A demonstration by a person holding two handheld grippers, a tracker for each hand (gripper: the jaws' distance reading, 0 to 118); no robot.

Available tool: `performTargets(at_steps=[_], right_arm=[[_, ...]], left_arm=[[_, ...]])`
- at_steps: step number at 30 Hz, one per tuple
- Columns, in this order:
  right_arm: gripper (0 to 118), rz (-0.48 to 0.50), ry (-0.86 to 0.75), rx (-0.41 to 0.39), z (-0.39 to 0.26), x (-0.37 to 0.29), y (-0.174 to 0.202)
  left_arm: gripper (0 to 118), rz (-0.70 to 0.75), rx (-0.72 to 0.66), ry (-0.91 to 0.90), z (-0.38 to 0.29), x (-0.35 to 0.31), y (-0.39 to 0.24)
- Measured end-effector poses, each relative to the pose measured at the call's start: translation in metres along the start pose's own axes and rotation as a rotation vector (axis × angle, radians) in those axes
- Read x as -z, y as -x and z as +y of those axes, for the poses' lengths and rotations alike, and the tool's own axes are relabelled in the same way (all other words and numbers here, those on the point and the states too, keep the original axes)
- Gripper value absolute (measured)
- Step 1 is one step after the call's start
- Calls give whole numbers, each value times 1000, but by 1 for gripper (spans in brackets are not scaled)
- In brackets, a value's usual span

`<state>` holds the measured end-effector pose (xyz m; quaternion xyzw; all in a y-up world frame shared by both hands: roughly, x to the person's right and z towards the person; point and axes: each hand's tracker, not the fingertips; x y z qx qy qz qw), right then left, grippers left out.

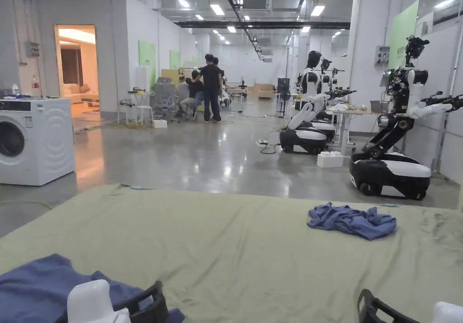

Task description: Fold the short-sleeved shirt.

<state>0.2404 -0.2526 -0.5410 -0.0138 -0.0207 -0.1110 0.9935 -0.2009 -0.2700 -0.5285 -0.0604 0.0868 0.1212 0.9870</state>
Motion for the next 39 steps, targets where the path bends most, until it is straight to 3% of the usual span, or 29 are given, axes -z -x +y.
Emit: performTargets(at_steps=[2,5,6,13,39], right_arm=[[118,18,-53,-163,-4,-6,11],[118,77,-35,-238,-5,-10,19],[118,73,-25,-241,-1,-21,41],[118,83,-7,-286,-2,-27,59],[118,63,4,-257,8,-21,50]], left_arm=[[118,29,201,-54,-6,-4,-3],[118,-51,231,-78,-12,-8,-17],[118,-74,208,-75,-10,-11,-20],[118,-52,234,-110,-2,-16,-33],[118,-50,241,-136,2,-18,-42]])
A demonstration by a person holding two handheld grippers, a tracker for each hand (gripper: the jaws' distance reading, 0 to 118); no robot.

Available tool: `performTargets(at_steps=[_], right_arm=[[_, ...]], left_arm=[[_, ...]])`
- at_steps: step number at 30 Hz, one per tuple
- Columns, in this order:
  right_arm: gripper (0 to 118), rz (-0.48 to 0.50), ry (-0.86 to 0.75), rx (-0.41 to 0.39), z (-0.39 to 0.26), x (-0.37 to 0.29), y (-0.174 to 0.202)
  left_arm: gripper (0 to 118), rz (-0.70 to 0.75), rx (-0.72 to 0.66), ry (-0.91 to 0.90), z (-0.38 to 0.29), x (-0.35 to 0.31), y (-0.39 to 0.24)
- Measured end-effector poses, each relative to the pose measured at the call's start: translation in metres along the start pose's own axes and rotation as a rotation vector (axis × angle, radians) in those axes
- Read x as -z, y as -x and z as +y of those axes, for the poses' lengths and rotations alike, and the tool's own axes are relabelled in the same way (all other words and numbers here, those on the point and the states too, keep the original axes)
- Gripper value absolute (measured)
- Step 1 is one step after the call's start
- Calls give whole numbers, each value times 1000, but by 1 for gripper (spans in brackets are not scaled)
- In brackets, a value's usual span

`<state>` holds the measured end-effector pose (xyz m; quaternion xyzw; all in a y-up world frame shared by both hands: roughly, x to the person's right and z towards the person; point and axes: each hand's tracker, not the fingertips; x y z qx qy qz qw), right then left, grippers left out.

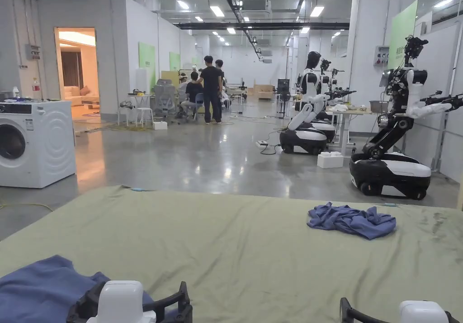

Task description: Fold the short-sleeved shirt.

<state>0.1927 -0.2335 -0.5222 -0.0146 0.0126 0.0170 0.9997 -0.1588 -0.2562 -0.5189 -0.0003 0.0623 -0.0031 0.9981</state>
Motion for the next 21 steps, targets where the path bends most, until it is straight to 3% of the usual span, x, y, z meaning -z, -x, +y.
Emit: performTargets(at_steps=[21], right_arm=[[118,-14,-3,38,-2,9,-14]], left_arm=[[118,11,-17,9,8,3,7]])
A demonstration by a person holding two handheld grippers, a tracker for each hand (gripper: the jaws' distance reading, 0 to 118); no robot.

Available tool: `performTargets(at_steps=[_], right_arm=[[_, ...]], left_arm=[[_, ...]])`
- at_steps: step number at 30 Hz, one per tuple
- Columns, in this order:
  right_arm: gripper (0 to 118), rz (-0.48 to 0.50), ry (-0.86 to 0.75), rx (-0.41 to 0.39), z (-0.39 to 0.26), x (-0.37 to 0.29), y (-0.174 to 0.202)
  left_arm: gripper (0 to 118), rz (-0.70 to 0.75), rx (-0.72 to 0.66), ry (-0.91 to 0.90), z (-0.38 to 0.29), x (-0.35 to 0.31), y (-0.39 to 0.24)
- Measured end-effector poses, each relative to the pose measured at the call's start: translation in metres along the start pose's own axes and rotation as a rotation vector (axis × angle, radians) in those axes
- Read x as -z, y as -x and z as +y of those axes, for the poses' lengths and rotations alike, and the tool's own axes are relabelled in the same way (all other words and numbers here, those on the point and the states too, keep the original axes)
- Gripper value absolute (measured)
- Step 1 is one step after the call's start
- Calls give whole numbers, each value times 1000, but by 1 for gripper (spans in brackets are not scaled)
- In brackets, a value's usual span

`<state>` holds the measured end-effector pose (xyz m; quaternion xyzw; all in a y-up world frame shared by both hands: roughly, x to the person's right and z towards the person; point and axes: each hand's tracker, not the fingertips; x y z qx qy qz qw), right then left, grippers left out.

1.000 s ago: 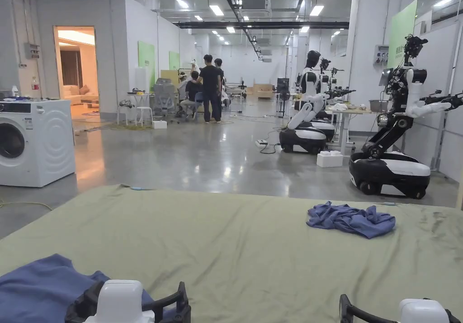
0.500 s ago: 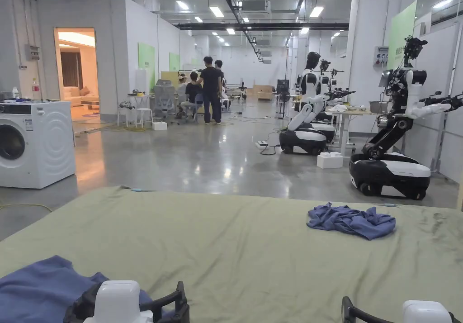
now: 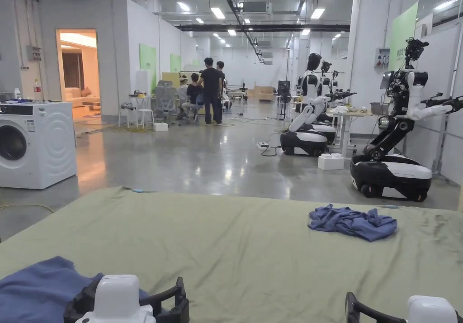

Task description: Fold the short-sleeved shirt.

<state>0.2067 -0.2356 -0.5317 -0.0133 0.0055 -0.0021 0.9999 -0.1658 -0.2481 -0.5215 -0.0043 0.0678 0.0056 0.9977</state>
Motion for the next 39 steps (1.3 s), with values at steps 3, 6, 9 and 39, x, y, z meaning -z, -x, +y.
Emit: performTargets(at_steps=[3,6,9,39], right_arm=[[118,-4,-2,-4,4,-4,5],[116,40,16,-8,6,-6,6],[2,-47,-14,-90,6,-11,15],[2,628,49,-123,-32,43,233]], left_arm=[[118,4,11,-2,1,-1,-1],[118,-5,14,4,3,-3,-2],[0,42,55,-37,6,-9,-6],[0,462,8,243,-67,-76,210]])
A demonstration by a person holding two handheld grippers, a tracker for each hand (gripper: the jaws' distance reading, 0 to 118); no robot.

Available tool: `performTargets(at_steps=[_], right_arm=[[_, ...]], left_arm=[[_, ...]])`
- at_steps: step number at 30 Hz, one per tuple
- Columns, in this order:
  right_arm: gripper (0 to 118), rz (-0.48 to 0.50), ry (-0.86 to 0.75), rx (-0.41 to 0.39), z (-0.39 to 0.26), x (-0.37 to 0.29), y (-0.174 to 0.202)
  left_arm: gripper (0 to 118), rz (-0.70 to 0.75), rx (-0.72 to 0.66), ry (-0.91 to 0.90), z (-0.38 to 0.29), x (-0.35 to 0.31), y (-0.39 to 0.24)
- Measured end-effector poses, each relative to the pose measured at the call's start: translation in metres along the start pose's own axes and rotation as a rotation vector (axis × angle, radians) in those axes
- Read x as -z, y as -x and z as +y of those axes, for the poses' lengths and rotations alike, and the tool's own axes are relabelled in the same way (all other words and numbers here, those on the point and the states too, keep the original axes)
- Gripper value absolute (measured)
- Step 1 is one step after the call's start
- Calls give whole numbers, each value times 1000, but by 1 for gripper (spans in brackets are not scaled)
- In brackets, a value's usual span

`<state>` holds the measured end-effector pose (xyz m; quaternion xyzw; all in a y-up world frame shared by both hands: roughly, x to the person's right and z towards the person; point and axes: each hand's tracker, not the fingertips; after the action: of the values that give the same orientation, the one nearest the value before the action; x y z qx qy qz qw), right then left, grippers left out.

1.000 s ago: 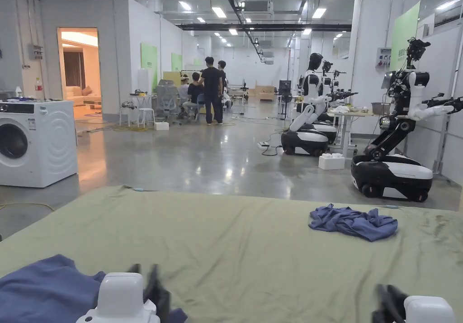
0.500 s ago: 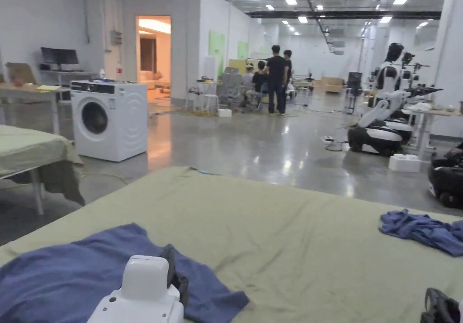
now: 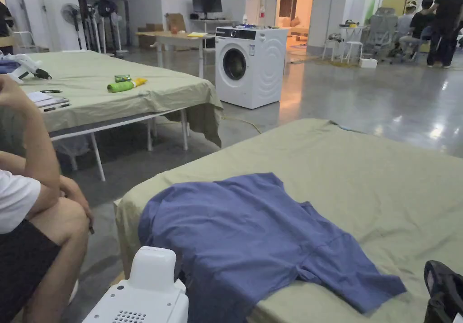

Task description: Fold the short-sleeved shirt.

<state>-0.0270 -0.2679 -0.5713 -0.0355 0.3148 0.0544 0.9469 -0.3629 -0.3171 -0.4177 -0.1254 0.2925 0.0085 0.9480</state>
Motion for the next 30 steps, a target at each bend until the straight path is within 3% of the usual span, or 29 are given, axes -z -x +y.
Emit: performTargets(at_steps=[4,9,10,12,14,18,22,26,29,30], right_arm=[[2,-9,54,-35,-20,12,-17],[2,-30,164,20,-41,29,-48],[2,-36,180,26,-46,30,-54],[2,-42,205,35,-54,43,-64],[2,-52,228,52,-62,50,-75],[2,-58,257,119,-68,59,-94],[2,-57,256,146,-67,64,-105],[2,-61,241,162,-65,64,-109],[2,-58,232,191,-64,61,-108],[2,-56,232,194,-63,59,-108]], left_arm=[[0,-143,56,69,28,79,-30],[1,-300,69,232,68,219,-84],[24,-303,65,272,71,246,-94],[118,-370,25,429,69,308,-114],[118,-324,16,574,59,350,-126],[118,-254,68,645,55,407,-149],[118,-170,108,779,26,422,-162],[113,-185,130,689,32,416,-162],[57,-125,140,612,38,417,-162],[9,-124,152,618,39,418,-162]])
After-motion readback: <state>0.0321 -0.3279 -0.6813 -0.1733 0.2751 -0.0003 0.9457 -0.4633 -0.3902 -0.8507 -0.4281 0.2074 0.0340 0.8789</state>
